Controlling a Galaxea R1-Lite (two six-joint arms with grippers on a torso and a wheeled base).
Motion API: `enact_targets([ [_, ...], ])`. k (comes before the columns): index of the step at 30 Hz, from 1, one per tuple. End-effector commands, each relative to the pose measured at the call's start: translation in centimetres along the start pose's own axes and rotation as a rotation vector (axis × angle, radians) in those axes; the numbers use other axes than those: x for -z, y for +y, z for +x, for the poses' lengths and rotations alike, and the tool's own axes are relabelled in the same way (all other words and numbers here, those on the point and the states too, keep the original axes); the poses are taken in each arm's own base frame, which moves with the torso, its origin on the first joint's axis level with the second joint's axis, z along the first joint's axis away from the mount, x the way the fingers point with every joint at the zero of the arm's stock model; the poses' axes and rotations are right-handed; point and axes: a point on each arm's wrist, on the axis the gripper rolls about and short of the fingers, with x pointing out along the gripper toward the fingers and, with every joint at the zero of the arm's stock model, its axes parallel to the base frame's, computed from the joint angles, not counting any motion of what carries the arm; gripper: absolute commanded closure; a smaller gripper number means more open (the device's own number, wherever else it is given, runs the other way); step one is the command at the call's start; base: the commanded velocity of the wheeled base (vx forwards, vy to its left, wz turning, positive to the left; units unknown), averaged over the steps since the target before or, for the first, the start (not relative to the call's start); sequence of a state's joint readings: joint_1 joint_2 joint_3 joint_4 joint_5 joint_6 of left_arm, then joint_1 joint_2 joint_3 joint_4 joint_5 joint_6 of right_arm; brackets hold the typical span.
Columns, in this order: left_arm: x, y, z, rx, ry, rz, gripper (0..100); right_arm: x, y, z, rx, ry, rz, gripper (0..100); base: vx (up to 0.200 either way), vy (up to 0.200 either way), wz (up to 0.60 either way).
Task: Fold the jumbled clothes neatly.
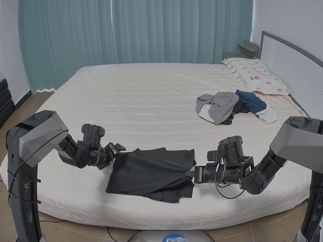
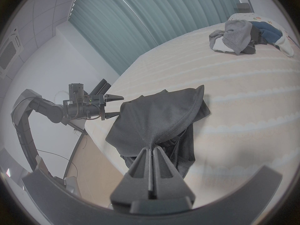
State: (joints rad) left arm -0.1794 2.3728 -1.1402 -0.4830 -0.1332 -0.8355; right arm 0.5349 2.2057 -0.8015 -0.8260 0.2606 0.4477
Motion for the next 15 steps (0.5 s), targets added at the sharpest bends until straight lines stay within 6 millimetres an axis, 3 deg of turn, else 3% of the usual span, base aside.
enact_targets([
  [1,0.1,0.1,0.2,-0.003,0.005,0.000,0,-0.8,0.8,-1.2,-0.012,-0.022,-0.011,100,0.000,0.000,0.00],
  [2,0.1,0.1,0.2,-0.003,0.005,0.000,0,-0.8,0.9,-1.3,-0.013,-0.023,-0.011,0,0.000,0.000,0.00],
  [9,0.1,0.1,0.3,-0.004,0.004,-0.001,0,-1.1,1.5,-2.5,-0.022,-0.025,-0.013,0,0.000,0.000,0.00],
  [15,0.1,0.3,0.6,-0.008,0.006,-0.004,0,0.5,1.0,-1.3,-0.001,0.045,-0.005,0,0.000,0.000,0.00],
])
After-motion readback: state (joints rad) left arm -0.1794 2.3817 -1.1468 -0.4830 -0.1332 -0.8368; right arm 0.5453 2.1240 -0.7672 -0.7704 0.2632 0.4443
